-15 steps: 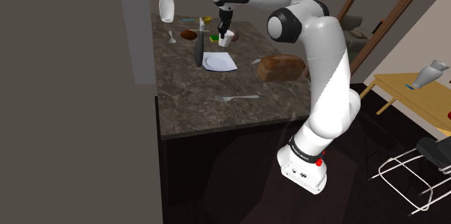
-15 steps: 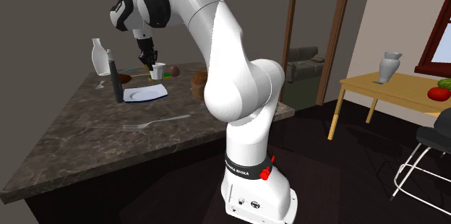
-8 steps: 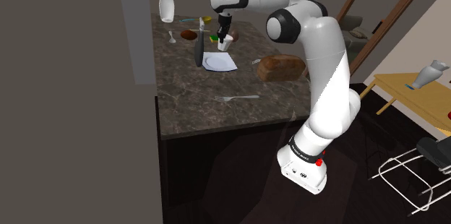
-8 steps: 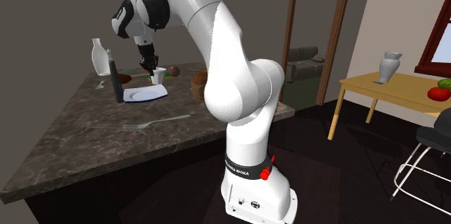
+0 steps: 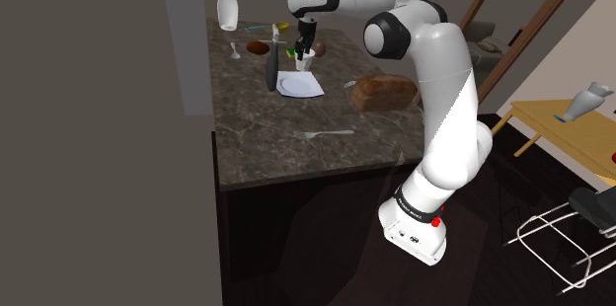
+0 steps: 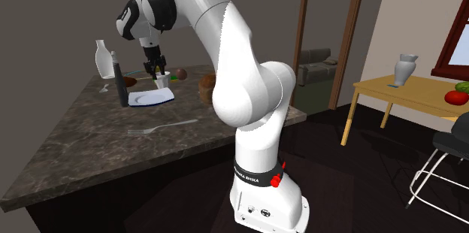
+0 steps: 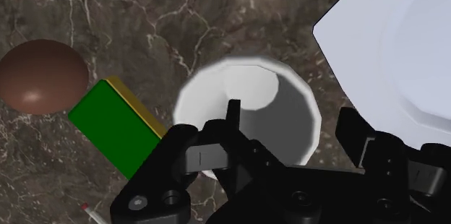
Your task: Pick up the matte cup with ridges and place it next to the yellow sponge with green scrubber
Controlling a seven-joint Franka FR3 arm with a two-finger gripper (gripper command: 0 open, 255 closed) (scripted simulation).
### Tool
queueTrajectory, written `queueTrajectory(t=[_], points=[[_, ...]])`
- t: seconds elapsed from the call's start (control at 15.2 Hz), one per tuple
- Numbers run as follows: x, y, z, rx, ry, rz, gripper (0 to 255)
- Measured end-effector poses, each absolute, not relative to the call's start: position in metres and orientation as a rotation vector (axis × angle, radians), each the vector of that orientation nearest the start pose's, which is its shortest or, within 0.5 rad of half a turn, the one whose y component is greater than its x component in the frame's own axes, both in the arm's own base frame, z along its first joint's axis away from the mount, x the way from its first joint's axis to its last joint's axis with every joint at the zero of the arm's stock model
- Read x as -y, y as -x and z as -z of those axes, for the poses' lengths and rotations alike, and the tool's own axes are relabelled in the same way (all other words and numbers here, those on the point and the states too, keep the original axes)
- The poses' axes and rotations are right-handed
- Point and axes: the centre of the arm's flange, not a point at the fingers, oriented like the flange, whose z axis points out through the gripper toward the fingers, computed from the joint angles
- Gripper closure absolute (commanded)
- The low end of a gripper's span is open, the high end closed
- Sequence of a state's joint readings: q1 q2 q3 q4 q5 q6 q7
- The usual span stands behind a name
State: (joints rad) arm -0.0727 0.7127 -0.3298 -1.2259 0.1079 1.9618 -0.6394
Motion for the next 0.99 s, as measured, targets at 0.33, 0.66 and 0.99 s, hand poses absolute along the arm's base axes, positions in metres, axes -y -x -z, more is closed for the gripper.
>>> queueTrajectory(t=[0.33,0.66,0.99], points=[[0.224,-0.712,-0.376,0.456,3.235,-0.007,0],[0.219,-0.712,-0.418,0.456,3.235,-0.005,0],[0.219,-0.712,-0.420,0.456,3.234,-0.007,0]])
